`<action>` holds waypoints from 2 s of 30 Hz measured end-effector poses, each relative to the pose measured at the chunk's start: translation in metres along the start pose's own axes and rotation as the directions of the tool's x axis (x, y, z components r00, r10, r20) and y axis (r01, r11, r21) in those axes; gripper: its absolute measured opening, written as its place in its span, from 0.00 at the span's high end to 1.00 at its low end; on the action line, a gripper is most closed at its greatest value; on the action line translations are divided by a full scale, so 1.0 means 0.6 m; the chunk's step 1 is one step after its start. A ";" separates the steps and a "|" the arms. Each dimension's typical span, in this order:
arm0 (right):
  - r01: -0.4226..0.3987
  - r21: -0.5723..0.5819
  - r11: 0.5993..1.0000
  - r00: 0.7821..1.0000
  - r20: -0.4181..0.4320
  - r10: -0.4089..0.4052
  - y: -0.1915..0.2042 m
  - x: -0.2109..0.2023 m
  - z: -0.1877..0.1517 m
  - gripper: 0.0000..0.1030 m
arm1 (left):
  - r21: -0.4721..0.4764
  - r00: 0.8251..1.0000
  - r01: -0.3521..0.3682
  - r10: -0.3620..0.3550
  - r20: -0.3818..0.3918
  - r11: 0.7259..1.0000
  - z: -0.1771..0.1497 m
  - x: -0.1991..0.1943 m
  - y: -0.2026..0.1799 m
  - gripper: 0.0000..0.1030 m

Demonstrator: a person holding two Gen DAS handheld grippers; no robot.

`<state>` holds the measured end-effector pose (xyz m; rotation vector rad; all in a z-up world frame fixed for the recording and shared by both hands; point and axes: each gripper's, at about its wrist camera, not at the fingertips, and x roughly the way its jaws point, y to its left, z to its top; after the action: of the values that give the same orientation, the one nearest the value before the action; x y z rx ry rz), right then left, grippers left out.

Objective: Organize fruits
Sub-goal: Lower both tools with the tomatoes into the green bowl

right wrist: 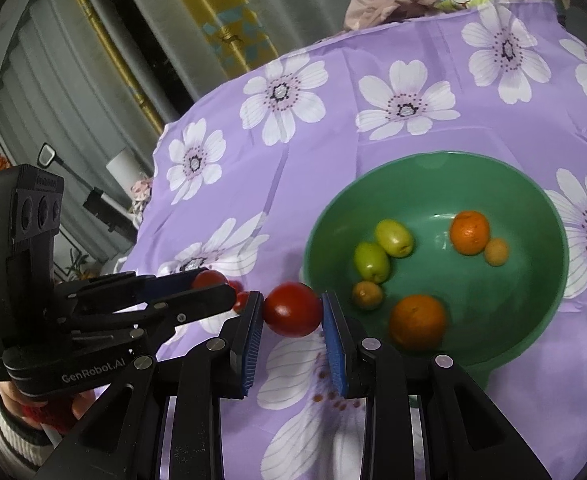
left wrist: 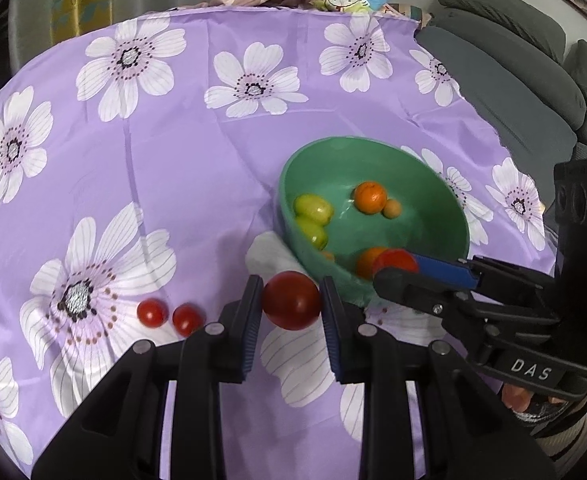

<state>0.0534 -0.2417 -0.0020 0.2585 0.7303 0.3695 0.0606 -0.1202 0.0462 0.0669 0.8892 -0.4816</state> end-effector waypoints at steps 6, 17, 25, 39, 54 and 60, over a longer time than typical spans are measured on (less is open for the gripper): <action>0.014 0.024 1.000 1.000 0.024 -0.015 -0.024 -0.010 0.006 0.70 | 0.012 1.000 0.012 -0.012 -0.001 1.000 0.020 0.020 -0.015 0.73; 0.050 0.069 0.996 0.997 0.048 -0.054 -0.067 -0.020 0.012 0.70 | 0.030 0.999 0.025 -0.025 -0.022 0.999 0.041 0.059 -0.039 0.73; 0.069 0.080 0.994 0.996 0.049 -0.073 -0.086 -0.016 0.017 0.70 | 0.049 0.999 0.025 -0.024 -0.031 0.998 0.057 0.087 -0.051 0.73; 0.120 0.067 0.991 0.992 0.041 -0.123 -0.103 -0.006 0.026 0.70 | 0.098 0.999 0.014 -0.009 -0.053 0.995 0.074 0.128 -0.066 0.73; 0.190 0.035 0.981 0.981 0.018 -0.191 -0.109 0.006 0.033 0.70 | 0.154 0.996 -0.013 0.026 -0.081 0.988 0.071 0.160 -0.077 0.73; 0.214 0.020 0.977 0.977 0.008 -0.214 -0.108 0.009 0.035 0.70 | 0.170 0.995 -0.023 0.040 -0.096 0.985 0.068 0.169 -0.079 0.73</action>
<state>0.0866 -0.3001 -0.0133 0.1971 0.7440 0.1568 0.1239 -0.2111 0.0019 0.2614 0.9411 -0.5270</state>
